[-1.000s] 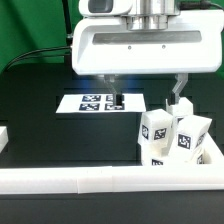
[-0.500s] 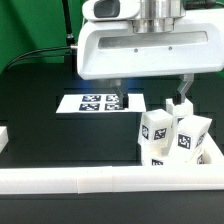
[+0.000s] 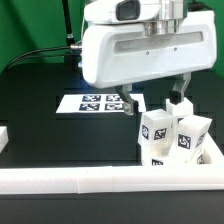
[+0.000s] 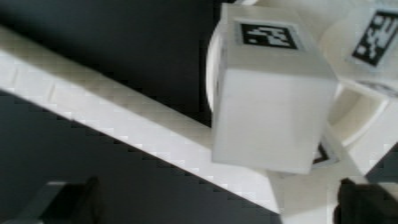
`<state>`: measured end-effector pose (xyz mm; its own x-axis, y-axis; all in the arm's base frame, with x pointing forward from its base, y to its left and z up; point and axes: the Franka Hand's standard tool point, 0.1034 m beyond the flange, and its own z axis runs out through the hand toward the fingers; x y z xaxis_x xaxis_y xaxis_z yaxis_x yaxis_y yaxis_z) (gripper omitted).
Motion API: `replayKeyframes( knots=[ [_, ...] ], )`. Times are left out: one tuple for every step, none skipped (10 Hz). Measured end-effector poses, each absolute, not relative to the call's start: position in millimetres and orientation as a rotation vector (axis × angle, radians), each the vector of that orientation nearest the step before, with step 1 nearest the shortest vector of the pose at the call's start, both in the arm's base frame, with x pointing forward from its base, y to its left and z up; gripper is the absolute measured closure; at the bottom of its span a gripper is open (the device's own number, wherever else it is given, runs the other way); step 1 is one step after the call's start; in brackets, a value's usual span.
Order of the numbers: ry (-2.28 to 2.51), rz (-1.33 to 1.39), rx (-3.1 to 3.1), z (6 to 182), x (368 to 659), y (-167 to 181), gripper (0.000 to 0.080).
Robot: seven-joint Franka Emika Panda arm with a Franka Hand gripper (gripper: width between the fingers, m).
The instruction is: Assemble stool
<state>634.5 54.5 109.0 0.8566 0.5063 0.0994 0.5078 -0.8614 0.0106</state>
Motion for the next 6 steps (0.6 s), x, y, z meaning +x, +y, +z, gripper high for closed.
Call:
replayKeyframes(
  knots=[
    [-0.825,-0.149,-3.016,108.3,634,52,0.0151],
    [-0.816,-0.147,-3.020,108.3,634,50,0.0151],
    [-0.796,-0.145,-3.027,107.7,634,51,0.0151],
    [-0.720,-0.130,-3.065,104.1,631,57,0.0151],
    [-0.675,-0.114,-3.072,98.7,626,61,0.0151],
    [-0.658,-0.106,-3.076,96.4,625,60,0.0151]
  ],
)
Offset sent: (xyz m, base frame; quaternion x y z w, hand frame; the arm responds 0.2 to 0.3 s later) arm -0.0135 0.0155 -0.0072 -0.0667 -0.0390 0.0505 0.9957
